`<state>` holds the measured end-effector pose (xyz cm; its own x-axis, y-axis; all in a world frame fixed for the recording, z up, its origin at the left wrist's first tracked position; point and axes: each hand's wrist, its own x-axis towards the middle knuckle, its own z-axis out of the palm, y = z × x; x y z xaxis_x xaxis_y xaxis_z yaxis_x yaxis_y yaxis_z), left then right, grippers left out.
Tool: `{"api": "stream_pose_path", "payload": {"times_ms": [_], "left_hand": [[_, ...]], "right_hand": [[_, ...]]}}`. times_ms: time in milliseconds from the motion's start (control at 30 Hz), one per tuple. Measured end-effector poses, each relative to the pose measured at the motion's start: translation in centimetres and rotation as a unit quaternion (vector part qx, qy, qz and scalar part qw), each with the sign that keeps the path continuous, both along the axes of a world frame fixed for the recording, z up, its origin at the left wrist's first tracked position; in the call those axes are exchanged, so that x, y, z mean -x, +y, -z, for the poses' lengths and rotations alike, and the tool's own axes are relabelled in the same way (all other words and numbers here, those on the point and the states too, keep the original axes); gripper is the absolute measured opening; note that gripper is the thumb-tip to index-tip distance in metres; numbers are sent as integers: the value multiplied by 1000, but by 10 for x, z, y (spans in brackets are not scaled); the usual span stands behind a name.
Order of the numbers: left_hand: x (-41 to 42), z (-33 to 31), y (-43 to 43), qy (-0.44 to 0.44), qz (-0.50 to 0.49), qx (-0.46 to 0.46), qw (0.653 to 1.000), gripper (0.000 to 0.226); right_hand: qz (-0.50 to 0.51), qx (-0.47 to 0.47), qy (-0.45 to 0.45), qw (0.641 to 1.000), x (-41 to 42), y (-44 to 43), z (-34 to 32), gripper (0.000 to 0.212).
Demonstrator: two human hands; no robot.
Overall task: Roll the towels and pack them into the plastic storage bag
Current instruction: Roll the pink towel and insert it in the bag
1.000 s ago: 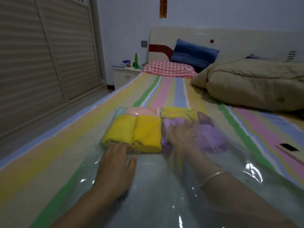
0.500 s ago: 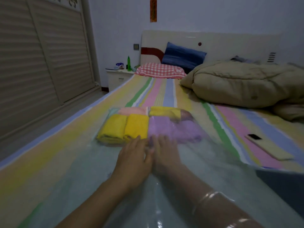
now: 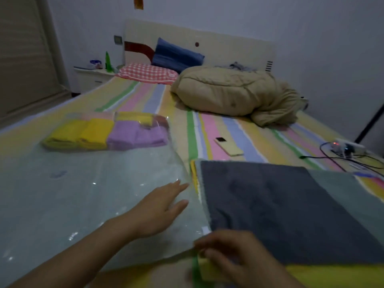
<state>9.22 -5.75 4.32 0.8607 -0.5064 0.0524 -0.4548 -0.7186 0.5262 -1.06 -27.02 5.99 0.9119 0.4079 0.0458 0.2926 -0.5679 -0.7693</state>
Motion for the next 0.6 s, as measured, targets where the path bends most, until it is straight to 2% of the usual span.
{"api": "stream_pose_path", "payload": {"times_ms": [33,100,167,200,267,333,400,433,467,533,600], "left_hand": [[4,12,-1,26,-11,1,1000,57],[15,38,1,59,-25,-42,997,84],[23,61,6,22,-23,-131,991,115],[26,67,6,-9,-34,-162,986,117],[30,66,-2,-82,-77,-191,975,100],[35,52,-22,-178,-117,-171,962,72],[43,39,-44,-241,-111,-58,962,53],[50,34,-56,-268,-75,-4,960,47],[55,31,-67,-285,-24,24,958,47],[60,28,-86,-285,57,16,957,59],[58,28,-98,-266,55,0,962,55]], "right_hand": [[33,-7,-66,997,2,-27,4,15],[68,89,-181,977,-3,-64,15,6],[69,164,-198,964,-7,-85,25,20],[53,186,-193,962,-8,-94,31,29],[14,245,-203,948,-8,-100,35,40],[1,274,-230,934,-10,-99,41,36],[24,248,-246,937,-12,-99,46,20],[43,221,-249,942,-14,-101,49,17],[64,196,-245,947,-15,-103,50,21],[108,158,-235,953,-17,-103,51,30],[144,140,-227,953,-18,-102,49,37]]}}
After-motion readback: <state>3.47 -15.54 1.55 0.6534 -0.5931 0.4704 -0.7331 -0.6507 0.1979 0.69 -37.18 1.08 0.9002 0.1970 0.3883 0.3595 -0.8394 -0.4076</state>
